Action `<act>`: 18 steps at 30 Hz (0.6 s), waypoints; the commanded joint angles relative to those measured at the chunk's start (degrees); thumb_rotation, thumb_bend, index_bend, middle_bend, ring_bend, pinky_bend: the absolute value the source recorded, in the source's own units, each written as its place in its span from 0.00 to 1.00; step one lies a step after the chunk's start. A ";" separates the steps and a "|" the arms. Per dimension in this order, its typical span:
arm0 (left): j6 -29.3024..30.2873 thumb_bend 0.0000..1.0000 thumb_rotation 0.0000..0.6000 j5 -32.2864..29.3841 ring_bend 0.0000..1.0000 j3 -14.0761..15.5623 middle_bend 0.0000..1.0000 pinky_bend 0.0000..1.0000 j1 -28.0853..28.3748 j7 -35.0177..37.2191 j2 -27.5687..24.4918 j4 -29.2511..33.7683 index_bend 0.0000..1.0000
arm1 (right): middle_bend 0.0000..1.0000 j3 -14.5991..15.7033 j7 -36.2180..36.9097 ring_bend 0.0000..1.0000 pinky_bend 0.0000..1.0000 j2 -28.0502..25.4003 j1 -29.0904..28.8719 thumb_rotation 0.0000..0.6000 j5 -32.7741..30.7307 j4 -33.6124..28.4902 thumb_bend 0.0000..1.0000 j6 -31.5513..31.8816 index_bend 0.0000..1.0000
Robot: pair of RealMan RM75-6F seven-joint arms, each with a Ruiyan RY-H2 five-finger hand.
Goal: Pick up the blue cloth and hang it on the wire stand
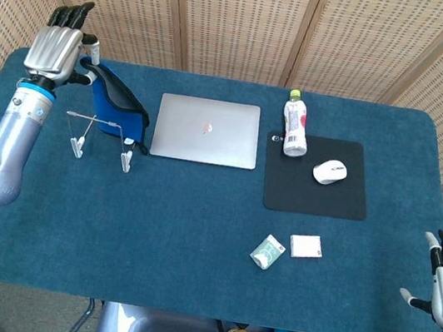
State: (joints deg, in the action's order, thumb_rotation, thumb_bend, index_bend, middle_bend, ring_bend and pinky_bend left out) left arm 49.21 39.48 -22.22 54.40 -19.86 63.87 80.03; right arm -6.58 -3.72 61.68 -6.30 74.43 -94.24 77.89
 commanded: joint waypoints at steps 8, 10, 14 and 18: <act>-0.06 0.58 1.00 4.17 0.00 0.99 0.00 0.00 -4.66 6.97 -4.10 1.02 0.86 | 0.00 0.33 -0.08 0.00 0.00 -0.12 0.20 1.00 1.04 -0.58 0.00 0.67 0.00; 0.00 0.58 1.00 4.82 0.00 1.15 0.00 0.00 -5.30 7.84 -4.71 1.19 0.86 | 0.00 0.38 -0.09 0.00 0.00 -0.15 0.23 1.00 1.23 -0.68 0.00 0.79 0.00; -0.67 0.58 1.00 7.27 0.00 1.41 0.00 0.00 -7.06 11.30 -6.43 2.38 0.86 | 0.00 0.58 -0.10 0.00 0.00 -0.24 0.30 1.00 1.79 -0.91 0.00 1.02 0.00; -0.23 0.58 1.00 11.37 0.00 2.36 0.00 0.00 -8.91 14.15 -7.40 3.58 0.86 | 0.00 0.72 -0.07 0.00 0.00 -0.30 0.38 1.00 2.27 -1.11 0.00 1.29 0.00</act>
State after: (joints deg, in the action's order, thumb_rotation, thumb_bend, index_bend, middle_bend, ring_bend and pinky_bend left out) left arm 48.84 48.81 -20.43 46.71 -7.52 57.23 82.68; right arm -5.88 -3.80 61.40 -5.93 76.65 -95.31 79.13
